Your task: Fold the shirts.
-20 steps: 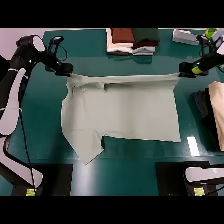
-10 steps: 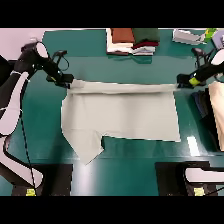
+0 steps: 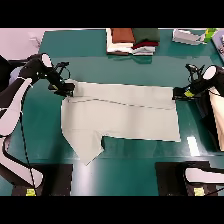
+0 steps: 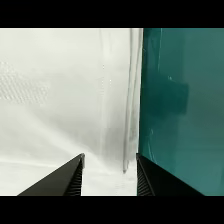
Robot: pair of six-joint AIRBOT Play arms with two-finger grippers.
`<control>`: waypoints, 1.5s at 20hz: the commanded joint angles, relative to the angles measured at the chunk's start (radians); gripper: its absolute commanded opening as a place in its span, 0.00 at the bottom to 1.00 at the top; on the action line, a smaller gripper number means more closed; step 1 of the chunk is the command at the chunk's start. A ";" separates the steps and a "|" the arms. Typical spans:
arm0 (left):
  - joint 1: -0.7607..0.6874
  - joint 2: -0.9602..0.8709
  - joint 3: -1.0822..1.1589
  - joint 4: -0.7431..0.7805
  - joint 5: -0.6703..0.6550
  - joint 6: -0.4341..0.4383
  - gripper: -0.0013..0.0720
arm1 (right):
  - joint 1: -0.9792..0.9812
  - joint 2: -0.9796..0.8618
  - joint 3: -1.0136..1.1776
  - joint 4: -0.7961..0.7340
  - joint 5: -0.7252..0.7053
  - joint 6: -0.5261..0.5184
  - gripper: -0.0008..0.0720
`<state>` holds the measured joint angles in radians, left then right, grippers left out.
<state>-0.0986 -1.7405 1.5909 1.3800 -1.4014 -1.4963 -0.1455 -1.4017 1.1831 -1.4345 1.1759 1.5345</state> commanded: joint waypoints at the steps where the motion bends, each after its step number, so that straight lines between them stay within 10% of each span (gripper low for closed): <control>1: 0.000 0.064 -0.013 -0.002 -0.031 -0.038 0.59 | 0.000 0.034 0.037 -0.007 0.074 0.003 0.54; 8: -0.013 0.594 -0.634 0.016 0.172 -0.134 0.59 | -0.124 0.346 -0.289 -0.009 0.145 0.001 0.54; 11: -0.018 0.783 -0.881 0.000 0.190 -0.190 0.59 | -0.183 0.430 -0.439 -0.007 0.183 0.001 0.80; 19: -0.018 0.896 -1.006 0.000 0.201 -0.215 0.59 | -0.180 0.419 -0.650 0.056 0.142 0.001 0.76; 24: -0.018 0.896 -1.006 0.000 0.190 -0.215 0.59 | -0.048 0.386 -0.647 0.055 0.064 0.039 0.60; 27: -0.018 0.896 -1.007 0.000 0.162 -0.215 0.59 | 0.014 0.388 -0.647 0.053 0.055 0.039 0.07; 30: -0.018 0.896 -1.033 -0.015 0.171 -0.214 0.78 | 0.046 0.388 -0.647 0.053 0.053 0.039 0.04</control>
<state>-0.1162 -0.8448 0.5755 1.3773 -1.2266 -1.7115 -0.1390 -1.0111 0.5392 -1.3785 1.2484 1.5681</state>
